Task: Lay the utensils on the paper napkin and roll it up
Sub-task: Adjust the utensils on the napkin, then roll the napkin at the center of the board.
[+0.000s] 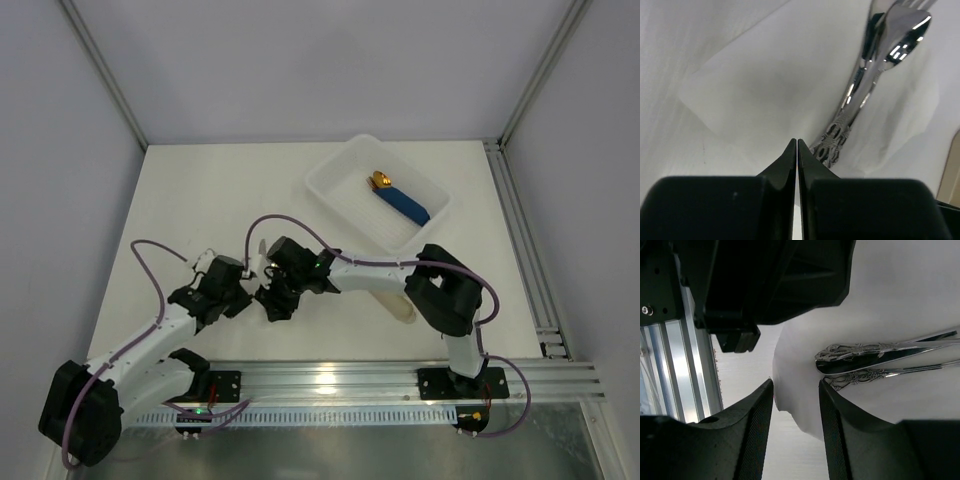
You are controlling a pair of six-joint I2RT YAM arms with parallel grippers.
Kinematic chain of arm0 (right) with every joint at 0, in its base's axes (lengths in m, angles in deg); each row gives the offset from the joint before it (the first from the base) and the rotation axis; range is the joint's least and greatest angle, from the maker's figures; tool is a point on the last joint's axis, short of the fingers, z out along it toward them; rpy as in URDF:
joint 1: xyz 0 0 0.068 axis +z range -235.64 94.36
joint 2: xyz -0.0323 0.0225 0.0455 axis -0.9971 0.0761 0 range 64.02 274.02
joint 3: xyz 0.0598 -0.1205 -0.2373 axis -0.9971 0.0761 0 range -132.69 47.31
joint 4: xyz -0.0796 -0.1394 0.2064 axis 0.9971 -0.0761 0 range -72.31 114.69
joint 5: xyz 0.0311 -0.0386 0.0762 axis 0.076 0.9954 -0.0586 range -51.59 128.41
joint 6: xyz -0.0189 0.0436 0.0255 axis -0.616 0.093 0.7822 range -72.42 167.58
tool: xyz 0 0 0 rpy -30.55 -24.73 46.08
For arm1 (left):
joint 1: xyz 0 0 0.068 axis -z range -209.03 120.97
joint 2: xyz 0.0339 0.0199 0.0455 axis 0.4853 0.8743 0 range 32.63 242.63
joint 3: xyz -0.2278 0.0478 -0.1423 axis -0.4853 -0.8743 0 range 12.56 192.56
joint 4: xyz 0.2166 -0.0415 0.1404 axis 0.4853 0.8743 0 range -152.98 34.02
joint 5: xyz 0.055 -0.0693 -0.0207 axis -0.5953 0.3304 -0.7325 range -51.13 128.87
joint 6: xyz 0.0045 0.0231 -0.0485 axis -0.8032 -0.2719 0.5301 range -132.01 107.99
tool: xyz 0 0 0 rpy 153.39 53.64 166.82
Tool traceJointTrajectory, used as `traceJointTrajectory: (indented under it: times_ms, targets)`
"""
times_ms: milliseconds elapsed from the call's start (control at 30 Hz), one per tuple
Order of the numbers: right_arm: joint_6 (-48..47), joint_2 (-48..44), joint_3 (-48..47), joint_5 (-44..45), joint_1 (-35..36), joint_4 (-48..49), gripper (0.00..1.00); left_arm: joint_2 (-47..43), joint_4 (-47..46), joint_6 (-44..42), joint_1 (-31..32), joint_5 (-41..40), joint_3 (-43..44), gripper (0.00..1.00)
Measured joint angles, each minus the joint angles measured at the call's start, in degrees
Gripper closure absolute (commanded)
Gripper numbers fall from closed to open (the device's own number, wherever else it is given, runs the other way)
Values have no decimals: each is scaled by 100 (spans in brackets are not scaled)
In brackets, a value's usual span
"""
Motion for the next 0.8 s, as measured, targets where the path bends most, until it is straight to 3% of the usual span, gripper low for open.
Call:
traceJointTrajectory:
  times_ms: [167, 367, 533, 800]
  targets:
    - [173, -315, 608, -190, 0, 1163, 61, -341, -144, -48, 240, -9, 0, 95]
    - [319, -382, 979, -361, 31, 2079, 59, -662, -28, -44, 319, -94, -2, 89]
    - [1080, -787, 1532, -166, -321, 2680, 55, -892, 284, 22, 461, -208, -79, 83]
    - [1480, -1335, 2048, -195, -551, 3128, 55, -857, 446, 168, 463, -352, -81, 76]
